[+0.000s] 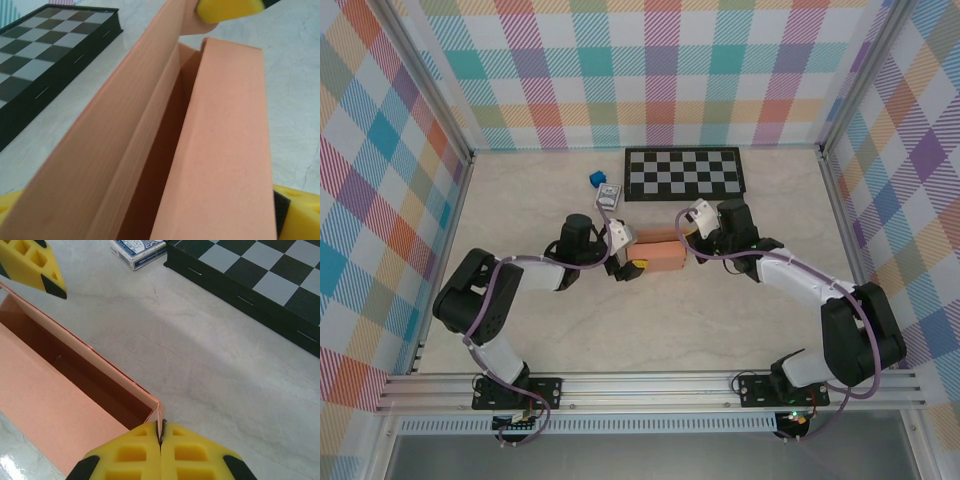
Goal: Fold the paper box
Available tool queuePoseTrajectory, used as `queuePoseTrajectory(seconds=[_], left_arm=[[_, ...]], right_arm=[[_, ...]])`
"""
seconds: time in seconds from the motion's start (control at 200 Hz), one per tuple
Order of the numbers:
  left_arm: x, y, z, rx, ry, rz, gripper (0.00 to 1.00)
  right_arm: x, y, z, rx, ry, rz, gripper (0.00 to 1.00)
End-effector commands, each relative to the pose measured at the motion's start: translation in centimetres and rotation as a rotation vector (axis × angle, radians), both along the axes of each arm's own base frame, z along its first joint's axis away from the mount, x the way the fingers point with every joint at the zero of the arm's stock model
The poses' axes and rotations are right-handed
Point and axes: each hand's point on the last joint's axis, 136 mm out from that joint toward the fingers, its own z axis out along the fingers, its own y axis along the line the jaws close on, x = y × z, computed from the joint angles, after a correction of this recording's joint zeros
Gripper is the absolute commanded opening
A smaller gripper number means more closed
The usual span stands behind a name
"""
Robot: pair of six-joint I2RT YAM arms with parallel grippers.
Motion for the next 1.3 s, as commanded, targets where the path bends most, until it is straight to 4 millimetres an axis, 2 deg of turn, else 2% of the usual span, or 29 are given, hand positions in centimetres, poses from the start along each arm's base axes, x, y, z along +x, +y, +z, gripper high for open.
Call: queuePoseTrajectory(seconds=[0.0, 0.13, 0.185, 0.275, 0.31, 0.425, 0.45, 0.595, 0.72, 0.86, 1.045, 1.295], left_arm=[[-0.1, -1.2, 1.1, -0.056, -0.035, -0.042, 0.94], [-0.2, -1.7, 1.4, -0.057, -0.037, -0.042, 0.86], [-0.3, -2.0, 1.4, -0.054, -0.032, -0.043, 0.72], [-0.5, -2.4, 1.3, -0.052, -0.031, -0.036, 0.70], [-0.4, -2.5, 1.4, -0.055, -0.026, -0.028, 0.65], [-0.3, -2.8, 1.2, -0.063, -0.014, -0.014, 0.65], [-0.2, -2.8, 1.3, -0.069, -0.010, -0.010, 0.62], [0.1, -3.2, 1.7, -0.102, 0.013, 0.016, 0.58], [0.4, -3.4, 1.8, -0.114, 0.031, 0.047, 0.55], [0.1, -4.1, 1.9, -0.114, 0.032, 0.048, 0.55], [0.0, -4.5, 1.7, -0.101, 0.023, 0.049, 0.56], [-0.1, -4.4, 1.5, -0.101, 0.017, 0.053, 0.56]], right_arm=[[0.5, 0.6, 1.5, 0.028, -0.024, 0.026, 0.00], [0.6, 0.5, 1.7, 0.038, 0.019, -0.005, 0.00], [0.7, 0.6, 1.9, 0.053, 0.043, -0.023, 0.00], [0.7, 0.7, 2.2, 0.081, 0.078, -0.045, 0.00], [0.7, 0.7, 2.3, 0.084, 0.087, -0.053, 0.00], [0.5, 0.4, 1.9, 0.095, 0.141, -0.101, 0.00], [0.4, 0.4, 1.7, 0.091, 0.148, -0.105, 0.00], [0.0, -0.2, 0.5, 0.081, 0.181, -0.145, 0.00], [-0.2, -0.6, -0.2, 0.081, 0.195, -0.189, 0.04], [-0.3, -1.1, -0.3, 0.093, 0.217, -0.252, 0.05], [-0.5, -0.7, -0.2, 0.129, 0.240, -0.306, 0.05], [-0.7, -1.5, -2.0, 0.093, 0.195, -0.314, 0.04]])
